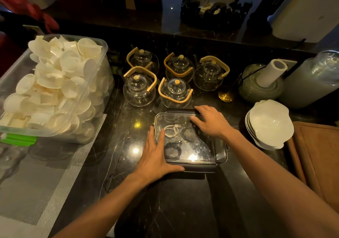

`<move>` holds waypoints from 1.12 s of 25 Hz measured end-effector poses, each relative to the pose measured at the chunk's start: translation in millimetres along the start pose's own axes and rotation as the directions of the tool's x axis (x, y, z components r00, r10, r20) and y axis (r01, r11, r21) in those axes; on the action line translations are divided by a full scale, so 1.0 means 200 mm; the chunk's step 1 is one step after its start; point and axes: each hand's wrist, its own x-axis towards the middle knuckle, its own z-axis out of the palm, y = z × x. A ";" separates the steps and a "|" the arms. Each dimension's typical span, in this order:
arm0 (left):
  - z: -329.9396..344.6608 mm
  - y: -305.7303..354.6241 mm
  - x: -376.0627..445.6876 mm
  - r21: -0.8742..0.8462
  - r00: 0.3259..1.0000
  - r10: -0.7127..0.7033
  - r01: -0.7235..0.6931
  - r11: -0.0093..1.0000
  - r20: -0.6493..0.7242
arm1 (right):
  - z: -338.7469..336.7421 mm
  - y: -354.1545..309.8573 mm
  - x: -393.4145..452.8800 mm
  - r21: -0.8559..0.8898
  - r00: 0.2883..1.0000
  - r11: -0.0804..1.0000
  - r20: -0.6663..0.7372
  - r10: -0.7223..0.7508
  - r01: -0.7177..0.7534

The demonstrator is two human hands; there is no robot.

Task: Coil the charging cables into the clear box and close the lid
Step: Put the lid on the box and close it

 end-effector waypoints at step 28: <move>-0.24 0.06 0.16 0.259 0.985 0.144 -0.117 0.959 -0.090 | 0.01 -0.03 -0.05 -0.056 0.993 0.995 -0.089 0.079 -0.084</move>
